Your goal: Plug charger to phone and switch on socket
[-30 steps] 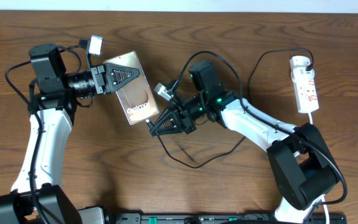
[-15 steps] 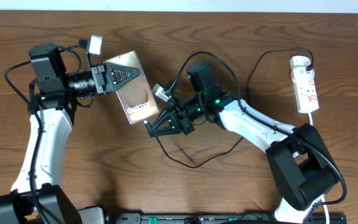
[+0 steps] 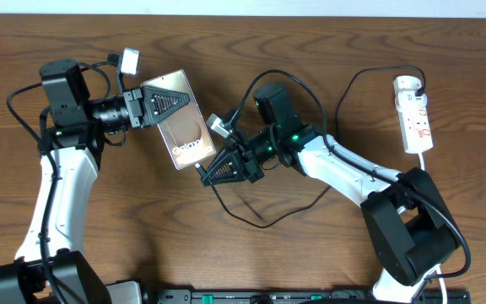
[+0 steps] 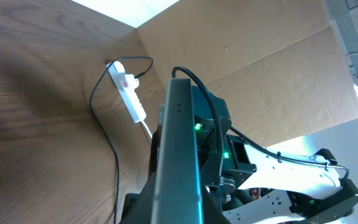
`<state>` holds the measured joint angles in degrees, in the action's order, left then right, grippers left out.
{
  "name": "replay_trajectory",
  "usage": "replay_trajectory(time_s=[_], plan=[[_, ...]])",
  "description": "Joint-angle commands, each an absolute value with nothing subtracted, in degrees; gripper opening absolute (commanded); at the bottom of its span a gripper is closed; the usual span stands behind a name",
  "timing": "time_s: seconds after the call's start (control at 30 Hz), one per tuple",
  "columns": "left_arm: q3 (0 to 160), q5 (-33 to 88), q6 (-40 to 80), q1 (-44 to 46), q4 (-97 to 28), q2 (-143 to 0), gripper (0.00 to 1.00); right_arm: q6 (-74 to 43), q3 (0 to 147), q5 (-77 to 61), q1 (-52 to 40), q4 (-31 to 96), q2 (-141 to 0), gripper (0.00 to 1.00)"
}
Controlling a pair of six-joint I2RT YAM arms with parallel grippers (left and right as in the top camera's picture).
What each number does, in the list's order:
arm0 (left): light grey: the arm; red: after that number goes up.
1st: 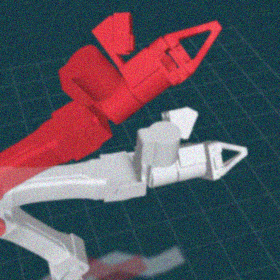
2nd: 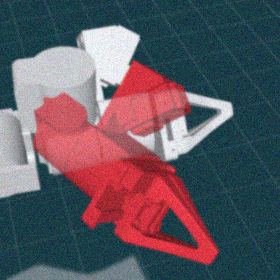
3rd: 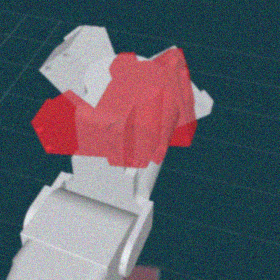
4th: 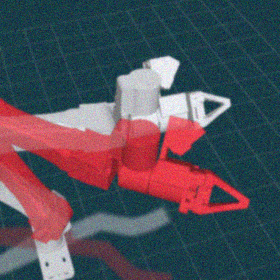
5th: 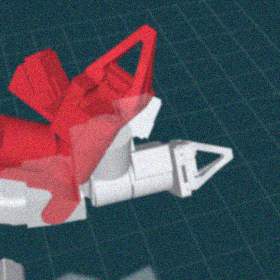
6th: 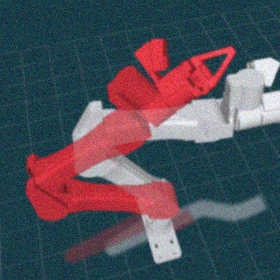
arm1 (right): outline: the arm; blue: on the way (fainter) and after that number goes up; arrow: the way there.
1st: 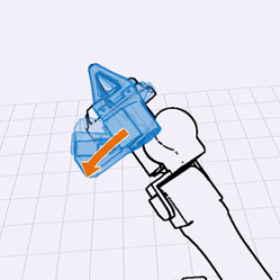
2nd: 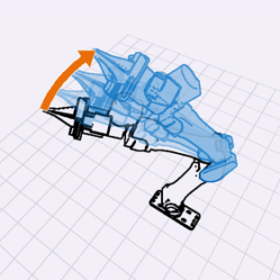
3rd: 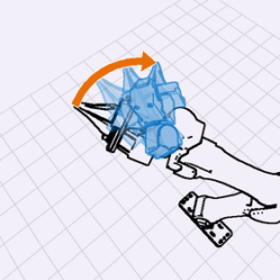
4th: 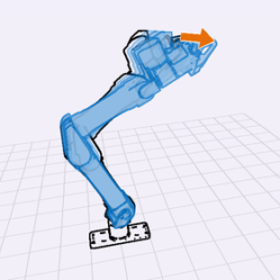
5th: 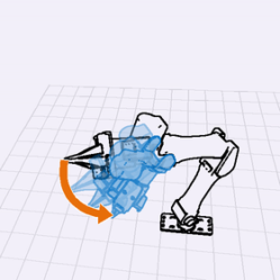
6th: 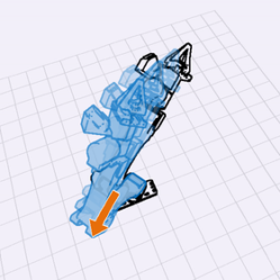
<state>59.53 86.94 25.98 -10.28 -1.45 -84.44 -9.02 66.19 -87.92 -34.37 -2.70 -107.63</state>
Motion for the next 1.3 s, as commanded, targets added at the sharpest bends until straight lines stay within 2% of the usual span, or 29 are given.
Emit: replay_trajectory(time_s=[0.0,0.43,0.73,0.83,1.03,1.13,1.27], plan=[[59.94,89.60,26.94,-10.20,-1.23,-83.48,0.07,-9.63,66.30,-89.47,-34.87,-2.85,-107.50,0.01],[59.94,89.10,26.89,-10.20,-1.19,-83.48,0.07,-9.63,66.30,-89.43,-34.33,-3.01,-107.50,0.01],[59.94,83.70,28.42,-10.20,-0.80,-83.48,0.07,-10.70,66.32,-89.34,-31.79,-3.95,-107.50,0.01],[59.94,81.93,31.18,-10.20,2.68,-83.48,0.07,-10.70,66.32,-89.34,-30.96,-4.12,-107.50,0.01],[59.94,77.23,46.13,-10.17,19.05,-83.48,0.07,-10.98,66.32,-89.25,-30.50,-5.13,-107.50,0.01],[59.94,76.82,52.18,-9.89,26.98,-83.48,0.08,-15.11,66.32,-88.66,-30.30,-8.43,-107.50,0.01],[59.90,76.88,52.62,-8.88,27.20,-83.61,0.07,-20.03,66.32,-88.38,-30.20,-14.41,-107.50,0.01]])
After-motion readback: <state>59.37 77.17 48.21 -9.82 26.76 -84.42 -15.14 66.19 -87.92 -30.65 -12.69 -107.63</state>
